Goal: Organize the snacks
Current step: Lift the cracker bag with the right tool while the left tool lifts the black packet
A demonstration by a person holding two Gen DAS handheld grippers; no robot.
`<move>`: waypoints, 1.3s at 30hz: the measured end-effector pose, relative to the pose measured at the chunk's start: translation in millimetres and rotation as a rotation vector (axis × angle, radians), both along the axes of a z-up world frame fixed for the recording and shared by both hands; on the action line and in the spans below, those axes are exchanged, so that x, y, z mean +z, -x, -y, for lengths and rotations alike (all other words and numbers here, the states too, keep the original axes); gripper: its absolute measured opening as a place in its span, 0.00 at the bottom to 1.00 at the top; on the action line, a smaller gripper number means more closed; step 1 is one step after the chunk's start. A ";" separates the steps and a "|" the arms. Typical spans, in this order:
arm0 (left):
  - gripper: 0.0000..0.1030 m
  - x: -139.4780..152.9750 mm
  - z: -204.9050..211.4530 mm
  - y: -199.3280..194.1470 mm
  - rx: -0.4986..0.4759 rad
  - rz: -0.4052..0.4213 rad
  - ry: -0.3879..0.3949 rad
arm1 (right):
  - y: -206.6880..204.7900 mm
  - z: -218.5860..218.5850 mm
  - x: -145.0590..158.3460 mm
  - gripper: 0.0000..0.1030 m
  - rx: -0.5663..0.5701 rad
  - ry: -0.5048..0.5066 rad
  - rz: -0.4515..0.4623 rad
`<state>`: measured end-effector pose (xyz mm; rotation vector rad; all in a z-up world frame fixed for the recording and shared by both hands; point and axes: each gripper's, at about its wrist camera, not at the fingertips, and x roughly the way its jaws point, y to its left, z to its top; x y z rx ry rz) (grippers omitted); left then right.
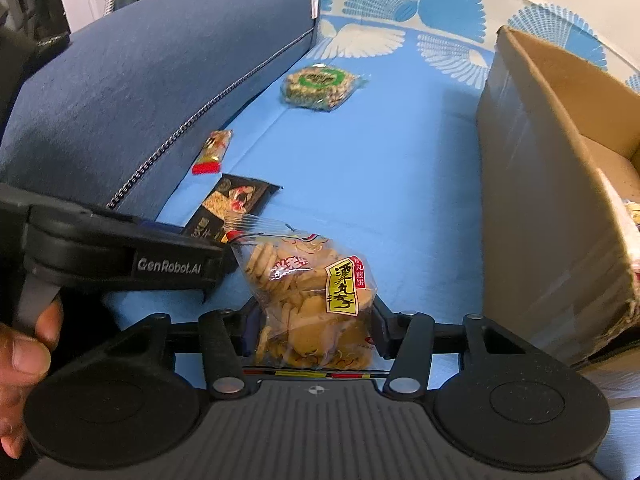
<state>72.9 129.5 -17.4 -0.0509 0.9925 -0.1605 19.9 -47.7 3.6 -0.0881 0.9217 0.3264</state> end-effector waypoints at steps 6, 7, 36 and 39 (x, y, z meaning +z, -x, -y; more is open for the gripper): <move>0.41 -0.4 -2.9 -0.9 0.001 -0.016 0.020 | -0.9 2.4 -0.1 0.52 -0.014 -0.002 -0.008; 0.41 -1.0 -3.0 -1.5 0.002 -0.023 0.024 | -1.4 3.0 -0.6 0.52 -0.014 -0.001 -0.013; 0.41 -2.2 -2.7 -2.5 0.001 -0.027 0.020 | -4.4 1.4 -1.7 0.52 -0.023 0.002 -0.027; 0.41 -2.3 -2.6 -2.4 0.000 -0.026 0.019 | -3.8 0.9 -1.5 0.52 -0.021 0.002 -0.026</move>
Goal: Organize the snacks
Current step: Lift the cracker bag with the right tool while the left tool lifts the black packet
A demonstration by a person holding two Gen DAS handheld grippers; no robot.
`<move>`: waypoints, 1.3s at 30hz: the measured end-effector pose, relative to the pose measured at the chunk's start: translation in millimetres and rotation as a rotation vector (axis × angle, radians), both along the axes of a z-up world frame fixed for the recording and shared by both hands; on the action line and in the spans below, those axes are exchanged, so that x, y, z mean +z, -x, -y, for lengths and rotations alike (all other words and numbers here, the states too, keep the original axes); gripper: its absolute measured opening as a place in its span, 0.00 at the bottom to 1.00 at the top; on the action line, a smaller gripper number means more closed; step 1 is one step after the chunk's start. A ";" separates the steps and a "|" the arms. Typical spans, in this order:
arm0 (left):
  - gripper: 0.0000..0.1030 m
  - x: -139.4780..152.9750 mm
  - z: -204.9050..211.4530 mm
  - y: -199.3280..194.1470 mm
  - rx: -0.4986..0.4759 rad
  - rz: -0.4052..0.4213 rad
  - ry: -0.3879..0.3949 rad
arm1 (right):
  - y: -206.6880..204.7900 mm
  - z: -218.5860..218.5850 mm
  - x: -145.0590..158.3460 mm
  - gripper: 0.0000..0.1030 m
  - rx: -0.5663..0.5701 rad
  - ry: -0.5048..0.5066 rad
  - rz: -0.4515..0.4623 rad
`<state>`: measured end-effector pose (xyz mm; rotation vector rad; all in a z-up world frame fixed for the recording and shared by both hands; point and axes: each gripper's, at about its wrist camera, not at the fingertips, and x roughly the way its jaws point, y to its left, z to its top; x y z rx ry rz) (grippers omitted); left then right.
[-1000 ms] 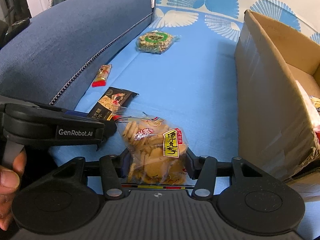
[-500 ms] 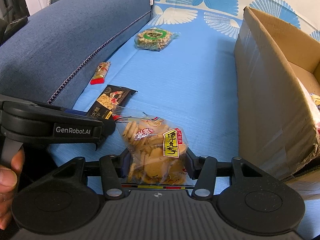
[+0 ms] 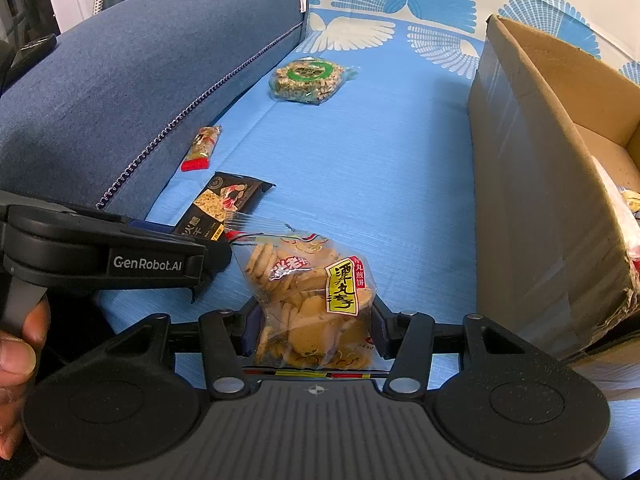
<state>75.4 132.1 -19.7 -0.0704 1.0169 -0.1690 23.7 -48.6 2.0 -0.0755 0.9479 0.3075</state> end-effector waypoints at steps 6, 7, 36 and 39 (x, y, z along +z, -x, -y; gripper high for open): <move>0.41 -0.3 0.3 -0.1 -0.001 0.003 0.000 | 0.4 0.7 1.0 0.52 -0.002 -0.002 0.004; 0.41 -0.1 0.3 0.0 -0.002 0.005 0.000 | 0.5 0.7 1.6 0.52 -0.002 -0.003 0.006; 0.38 18.9 -2.7 15.8 -0.001 0.150 0.027 | 14.2 8.1 41.3 0.52 0.002 -0.057 0.160; 0.38 23.5 -6.3 19.7 0.011 0.180 0.040 | 16.7 13.6 47.6 0.52 -0.005 -0.074 0.185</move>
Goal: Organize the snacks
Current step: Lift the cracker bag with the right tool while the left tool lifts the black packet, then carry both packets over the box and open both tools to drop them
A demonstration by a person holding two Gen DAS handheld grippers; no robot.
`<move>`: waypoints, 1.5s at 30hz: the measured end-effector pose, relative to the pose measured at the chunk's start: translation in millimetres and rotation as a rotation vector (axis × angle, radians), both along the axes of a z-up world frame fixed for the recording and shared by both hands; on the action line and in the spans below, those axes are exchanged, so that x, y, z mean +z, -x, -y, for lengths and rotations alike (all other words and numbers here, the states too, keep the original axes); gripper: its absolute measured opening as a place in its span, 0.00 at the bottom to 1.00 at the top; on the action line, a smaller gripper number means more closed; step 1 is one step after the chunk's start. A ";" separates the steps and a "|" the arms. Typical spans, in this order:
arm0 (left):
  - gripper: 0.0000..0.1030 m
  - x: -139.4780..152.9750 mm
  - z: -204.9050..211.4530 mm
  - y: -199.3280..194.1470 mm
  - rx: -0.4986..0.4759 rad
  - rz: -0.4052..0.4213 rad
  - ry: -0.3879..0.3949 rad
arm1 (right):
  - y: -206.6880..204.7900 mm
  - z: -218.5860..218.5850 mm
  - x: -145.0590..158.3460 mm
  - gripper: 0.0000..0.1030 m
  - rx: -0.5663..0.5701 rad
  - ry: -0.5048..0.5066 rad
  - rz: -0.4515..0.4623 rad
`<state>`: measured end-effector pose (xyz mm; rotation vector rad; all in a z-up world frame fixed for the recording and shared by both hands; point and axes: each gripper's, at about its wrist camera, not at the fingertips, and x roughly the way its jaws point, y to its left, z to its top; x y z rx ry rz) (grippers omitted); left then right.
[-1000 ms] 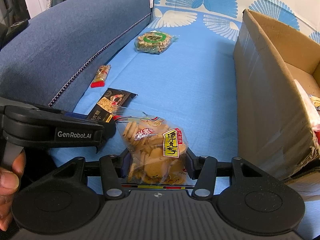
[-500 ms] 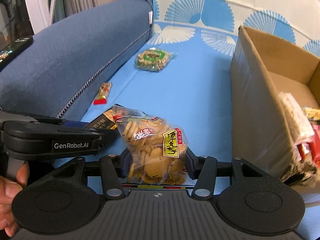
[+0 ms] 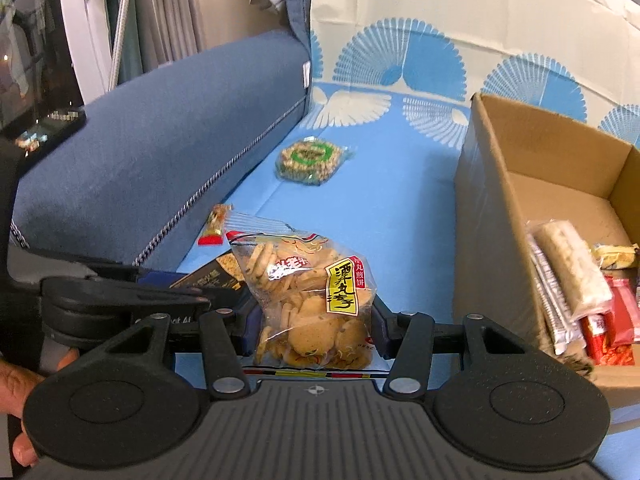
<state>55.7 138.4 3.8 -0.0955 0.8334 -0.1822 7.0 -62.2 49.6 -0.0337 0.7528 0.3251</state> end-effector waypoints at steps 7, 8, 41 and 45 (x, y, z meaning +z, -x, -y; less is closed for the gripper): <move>0.38 15.9 -6.9 9.2 0.055 0.045 -0.004 | 12.4 16.6 21.5 0.52 0.006 -0.069 0.092; 0.38 17.8 -7.5 10.2 0.063 0.045 -0.004 | 14.4 19.1 24.7 0.52 0.010 -0.079 0.109; 0.57 198.7 201.5 -74.4 -0.165 0.205 0.385 | 10.5 206.6 73.1 0.71 -0.703 -0.262 0.301; 0.45 166.8 173.2 -61.2 -0.107 0.186 0.317 | 11.6 205.5 68.5 0.71 -0.695 -0.254 0.296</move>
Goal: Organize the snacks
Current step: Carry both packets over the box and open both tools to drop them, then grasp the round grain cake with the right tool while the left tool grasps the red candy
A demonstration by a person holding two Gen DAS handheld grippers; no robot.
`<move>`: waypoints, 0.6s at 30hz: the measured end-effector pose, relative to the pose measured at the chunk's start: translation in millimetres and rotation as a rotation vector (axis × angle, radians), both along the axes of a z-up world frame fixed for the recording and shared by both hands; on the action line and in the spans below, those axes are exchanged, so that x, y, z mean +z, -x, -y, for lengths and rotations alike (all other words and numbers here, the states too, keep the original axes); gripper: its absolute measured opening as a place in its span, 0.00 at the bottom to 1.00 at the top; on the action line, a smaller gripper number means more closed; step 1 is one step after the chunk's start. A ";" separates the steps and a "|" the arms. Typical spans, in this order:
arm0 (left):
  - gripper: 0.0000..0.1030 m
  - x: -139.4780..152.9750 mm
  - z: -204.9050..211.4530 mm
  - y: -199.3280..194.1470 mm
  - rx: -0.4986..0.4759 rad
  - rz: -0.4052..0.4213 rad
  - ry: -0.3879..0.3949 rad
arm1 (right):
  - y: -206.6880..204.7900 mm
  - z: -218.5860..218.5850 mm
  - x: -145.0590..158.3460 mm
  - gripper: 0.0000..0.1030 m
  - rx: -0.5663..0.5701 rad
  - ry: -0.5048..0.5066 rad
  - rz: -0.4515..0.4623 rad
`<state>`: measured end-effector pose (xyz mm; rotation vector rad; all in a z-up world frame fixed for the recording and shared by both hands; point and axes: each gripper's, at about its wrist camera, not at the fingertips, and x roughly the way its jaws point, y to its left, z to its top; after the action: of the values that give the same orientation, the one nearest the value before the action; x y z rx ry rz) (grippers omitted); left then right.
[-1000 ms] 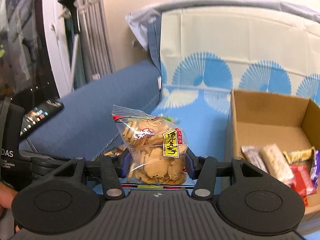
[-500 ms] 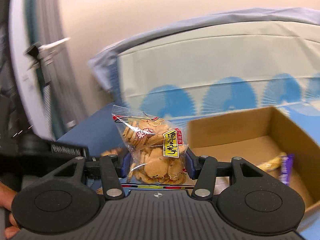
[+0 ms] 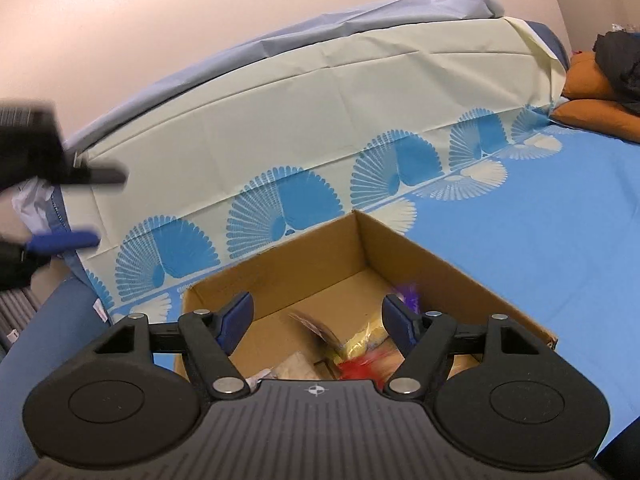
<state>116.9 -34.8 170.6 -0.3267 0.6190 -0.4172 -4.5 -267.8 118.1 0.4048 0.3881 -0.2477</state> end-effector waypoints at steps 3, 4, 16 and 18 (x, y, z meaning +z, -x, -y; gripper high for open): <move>0.29 -34.7 -37.5 10.2 0.076 -0.058 -0.051 | -0.5 -3.6 -1.6 0.71 0.025 0.005 -0.004; 0.27 -46.9 -51.4 13.7 0.116 -0.073 -0.076 | -1.2 -6.2 -1.4 0.71 0.035 0.008 -0.006; 0.27 -157.9 -133.9 10.6 0.445 -0.107 -0.569 | -10.4 -53.7 -1.4 0.71 0.208 0.055 -0.006; 0.30 -170.1 -134.8 -0.6 0.472 -0.115 -0.616 | -12.0 -59.7 -2.0 0.71 0.233 0.063 -0.006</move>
<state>117.5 100.0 0.4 0.0992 0.7259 0.2518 7.5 -208.0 116.1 0.2934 0.4283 -0.0339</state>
